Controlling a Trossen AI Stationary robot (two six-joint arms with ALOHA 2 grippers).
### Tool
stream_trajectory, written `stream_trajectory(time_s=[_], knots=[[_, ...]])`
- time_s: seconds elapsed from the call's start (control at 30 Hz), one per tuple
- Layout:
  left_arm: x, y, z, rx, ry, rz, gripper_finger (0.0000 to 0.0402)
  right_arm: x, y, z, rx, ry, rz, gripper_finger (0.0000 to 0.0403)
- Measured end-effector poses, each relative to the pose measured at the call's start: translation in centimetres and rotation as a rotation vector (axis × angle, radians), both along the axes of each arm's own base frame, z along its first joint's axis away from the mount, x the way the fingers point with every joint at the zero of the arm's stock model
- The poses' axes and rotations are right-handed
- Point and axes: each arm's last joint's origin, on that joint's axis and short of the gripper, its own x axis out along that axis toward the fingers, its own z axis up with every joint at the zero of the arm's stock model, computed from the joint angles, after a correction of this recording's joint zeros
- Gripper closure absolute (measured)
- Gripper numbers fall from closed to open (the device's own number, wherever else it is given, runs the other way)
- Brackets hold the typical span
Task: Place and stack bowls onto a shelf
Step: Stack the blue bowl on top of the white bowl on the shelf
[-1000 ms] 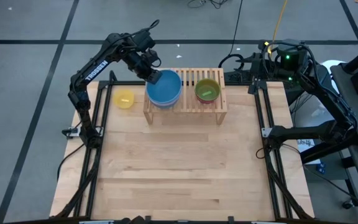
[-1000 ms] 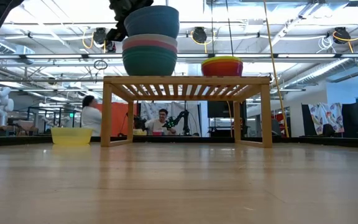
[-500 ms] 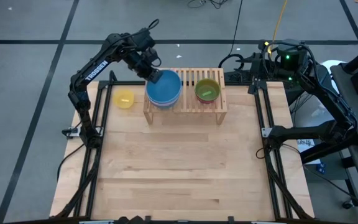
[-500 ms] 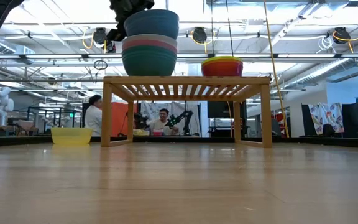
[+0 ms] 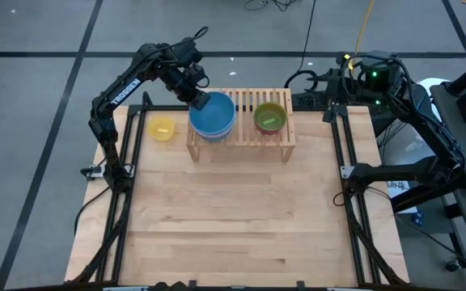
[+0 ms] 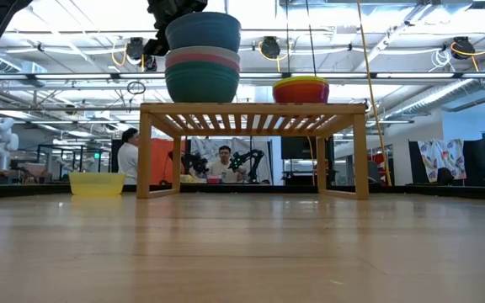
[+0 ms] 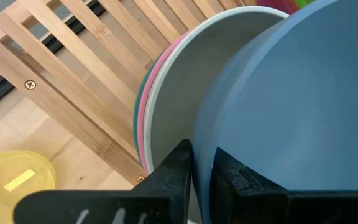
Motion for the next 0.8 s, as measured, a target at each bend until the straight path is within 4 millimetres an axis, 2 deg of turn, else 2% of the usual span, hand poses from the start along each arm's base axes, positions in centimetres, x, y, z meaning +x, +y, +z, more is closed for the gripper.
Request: stream_trajectory(time_s=[0.8], knots=[[-0.01,0.01,-0.01,-0.008,0.006,0.03,0.0375,0.01,0.01,0.0,-0.011,0.006,0.009,0.0282]])
